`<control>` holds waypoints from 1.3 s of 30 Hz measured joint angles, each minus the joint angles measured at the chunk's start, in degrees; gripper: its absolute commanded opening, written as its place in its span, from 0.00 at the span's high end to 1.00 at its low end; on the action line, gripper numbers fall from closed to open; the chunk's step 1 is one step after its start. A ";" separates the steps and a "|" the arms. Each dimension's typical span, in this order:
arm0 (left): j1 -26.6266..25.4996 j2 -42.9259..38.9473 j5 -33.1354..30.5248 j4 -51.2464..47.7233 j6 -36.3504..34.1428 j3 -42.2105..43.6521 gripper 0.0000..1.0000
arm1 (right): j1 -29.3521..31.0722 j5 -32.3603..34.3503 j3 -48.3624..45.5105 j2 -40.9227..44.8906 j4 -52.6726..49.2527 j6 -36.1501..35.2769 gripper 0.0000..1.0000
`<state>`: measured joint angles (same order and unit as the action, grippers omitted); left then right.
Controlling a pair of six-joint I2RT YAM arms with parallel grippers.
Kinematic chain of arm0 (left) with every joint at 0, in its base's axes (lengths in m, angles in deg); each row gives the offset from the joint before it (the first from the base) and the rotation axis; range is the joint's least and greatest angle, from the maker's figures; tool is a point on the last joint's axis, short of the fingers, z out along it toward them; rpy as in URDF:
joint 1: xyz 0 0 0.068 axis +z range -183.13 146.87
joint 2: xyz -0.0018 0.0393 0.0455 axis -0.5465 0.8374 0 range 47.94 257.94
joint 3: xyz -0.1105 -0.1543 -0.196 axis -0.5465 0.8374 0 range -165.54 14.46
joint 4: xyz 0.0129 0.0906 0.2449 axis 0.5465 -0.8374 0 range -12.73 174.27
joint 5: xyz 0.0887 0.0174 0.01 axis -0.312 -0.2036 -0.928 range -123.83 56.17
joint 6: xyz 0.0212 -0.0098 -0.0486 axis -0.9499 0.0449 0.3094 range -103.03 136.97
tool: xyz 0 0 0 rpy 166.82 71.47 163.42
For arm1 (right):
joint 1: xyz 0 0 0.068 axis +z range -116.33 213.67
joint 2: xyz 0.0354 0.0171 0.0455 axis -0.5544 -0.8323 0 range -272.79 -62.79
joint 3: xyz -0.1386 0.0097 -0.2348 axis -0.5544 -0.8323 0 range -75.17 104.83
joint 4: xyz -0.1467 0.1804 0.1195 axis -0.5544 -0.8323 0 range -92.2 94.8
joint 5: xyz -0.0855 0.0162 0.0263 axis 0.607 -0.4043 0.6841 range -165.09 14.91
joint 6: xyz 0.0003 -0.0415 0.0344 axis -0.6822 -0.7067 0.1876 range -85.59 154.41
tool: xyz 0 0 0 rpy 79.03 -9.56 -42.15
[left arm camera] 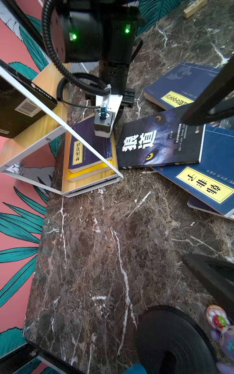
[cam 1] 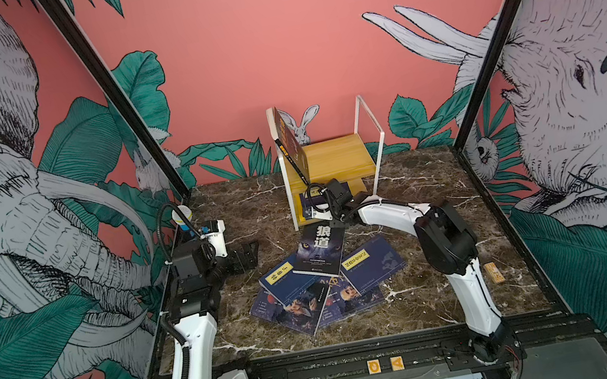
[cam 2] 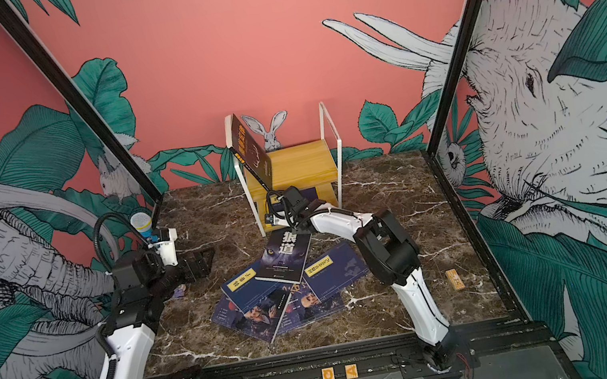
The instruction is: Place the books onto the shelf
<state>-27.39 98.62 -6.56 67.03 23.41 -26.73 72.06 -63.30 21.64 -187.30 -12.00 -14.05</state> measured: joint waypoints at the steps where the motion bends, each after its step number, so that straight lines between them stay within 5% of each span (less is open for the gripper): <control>1: 0.00 0.00 0.00 0.00 0.00 0.00 0.01 | 0.00 0.09 0.02 -0.04 0.09 -0.02 0.77; 24: 0.20 0.28 0.35 0.04 0.20 0.02 0.01 | 0.15 0.20 1.51 -1.14 0.68 0.26 0.77; 34: 0.22 0.28 0.35 0.46 0.20 0.15 0.00 | 0.46 0.00 -0.37 0.57 0.37 0.98 0.63; 39: 0.28 0.28 0.37 0.59 0.20 0.22 0.00 | 0.63 -0.50 -8.24 10.71 -1.51 4.85 0.59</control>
<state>-27.11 98.90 -6.19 67.62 23.60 -26.51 72.69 -63.81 13.40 -176.59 -13.51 -9.20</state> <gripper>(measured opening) 0.995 0.397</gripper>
